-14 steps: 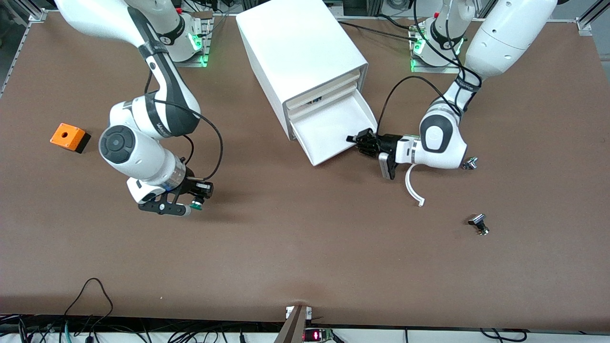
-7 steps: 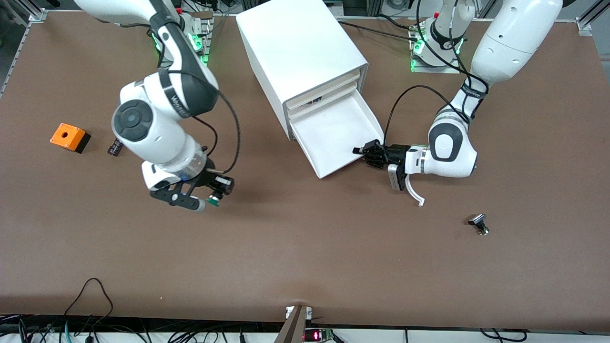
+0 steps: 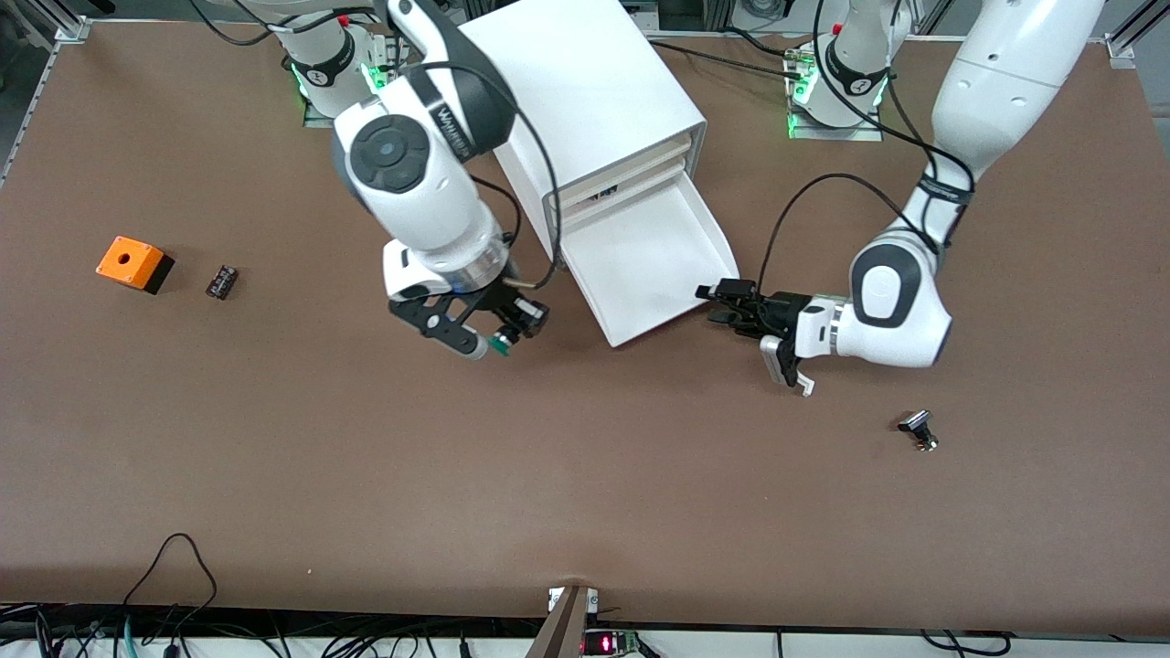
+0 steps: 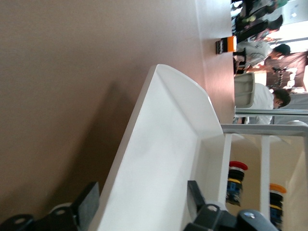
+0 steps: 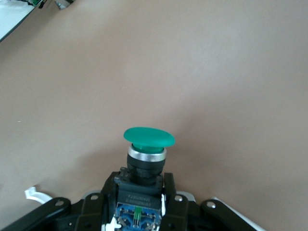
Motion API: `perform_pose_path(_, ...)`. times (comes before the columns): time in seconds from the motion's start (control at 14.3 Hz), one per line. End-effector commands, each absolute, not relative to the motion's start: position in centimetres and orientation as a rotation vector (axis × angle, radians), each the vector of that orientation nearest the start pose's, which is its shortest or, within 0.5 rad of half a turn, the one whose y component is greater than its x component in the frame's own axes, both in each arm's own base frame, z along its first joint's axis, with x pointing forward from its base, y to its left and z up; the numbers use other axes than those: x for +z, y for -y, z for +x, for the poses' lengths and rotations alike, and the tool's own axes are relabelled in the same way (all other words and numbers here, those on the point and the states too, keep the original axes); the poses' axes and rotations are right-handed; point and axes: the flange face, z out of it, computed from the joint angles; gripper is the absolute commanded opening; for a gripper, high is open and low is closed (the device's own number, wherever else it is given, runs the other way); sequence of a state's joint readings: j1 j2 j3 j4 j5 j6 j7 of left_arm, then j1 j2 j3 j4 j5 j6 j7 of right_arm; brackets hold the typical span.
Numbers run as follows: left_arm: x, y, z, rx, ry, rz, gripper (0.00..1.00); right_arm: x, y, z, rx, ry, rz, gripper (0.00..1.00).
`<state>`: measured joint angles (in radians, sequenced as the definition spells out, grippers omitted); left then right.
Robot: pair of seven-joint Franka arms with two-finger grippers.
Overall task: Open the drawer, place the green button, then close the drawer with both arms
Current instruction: 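Carry the green button over the open drawer with the right gripper, then lower the button into the drawer and open the right gripper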
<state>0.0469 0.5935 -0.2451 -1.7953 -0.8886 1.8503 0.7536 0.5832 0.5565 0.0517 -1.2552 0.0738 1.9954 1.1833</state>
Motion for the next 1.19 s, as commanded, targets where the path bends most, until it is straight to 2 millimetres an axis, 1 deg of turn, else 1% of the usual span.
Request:
perform_pose_path(0.0, 28.7, 15.8, 62.2, -0.449, 0.434, 2.229, 1.00, 45.0, -47.1, 59.1, -0.034, -1.019, -2.738, 0.00)
perform_pose_path(0.14, 31.9, 14.8, 63.7, -0.533, 0.389, 2.396, 1.00, 43.8, -50.3, 57.8, -0.013, -1.124, -2.684, 0.00)
perform_pose_path(0.28, 34.1, 14.5, 64.5, -0.570, 0.319, 2.476, 1.00, 42.1, -53.7, 55.7, 0.006, -1.214, -2.626, 0.00)
perform_pose_path(0.42, 35.4, 13.6, 64.9, -0.597, 0.320, 2.567, 1.00, 39.5, -56.5, 54.3, 0.015, -1.306, -2.544, 0.00)
perform_pose_path(0.49, 35.6, 13.2, 65.0, -0.603, 0.323, 2.603, 1.00, 38.0, -57.9, 53.3, 0.016, -1.326, -2.533, 0.00)
perform_pose_path(0.56, 35.4, 12.9, 65.0, -0.611, 0.333, 2.631, 1.00, 36.7, -58.8, 52.6, 0.009, -1.344, -2.529, 0.00)
perform_pose_path(0.7, 35.3, 12.3, 65.0, -0.620, 0.346, 2.691, 1.00, 33.8, -60.5, 51.3, 0.018, -1.395, -2.505, 0.00)
perform_pose_path(0.77, 35.6, 12.3, 64.9, -0.632, 0.300, 2.732, 1.00, 32.6, -61.0, 50.9, 0.024, -1.412, -2.499, 0.00)
perform_pose_path(0.84, 36.2, 12.3, 64.9, -0.636, 0.233, 2.788, 1.00, 31.2, -61.3, 50.5, 0.032, -1.435, -2.498, 0.00)
perform_pose_path(0.91, 36.5, 12.8, 64.8, -0.646, 0.181, 2.833, 1.00, 30.3, -61.3, 50.4, 0.040, -1.471, -2.492, 0.00)
perform_pose_path(0.98, 37.0, 13.0, 64.7, -0.647, 0.124, 2.879, 1.00, 29.2, -61.7, 49.9, 0.046, -1.485, -2.500, 0.00)
perform_pose_path(1.05, 37.1, 12.9, 64.7, -0.652, 0.080, 2.901, 1.00, 28.5, -61.9, 49.5, 0.049, -1.497, -2.504, 0.00)
perform_pose_path(1.12, 37.2, 12.9, 64.6, -0.660, 0.073, 2.900, 1.00, 27.8, -62.0, 49.3, 0.049, -1.521, -2.501, 0.00)
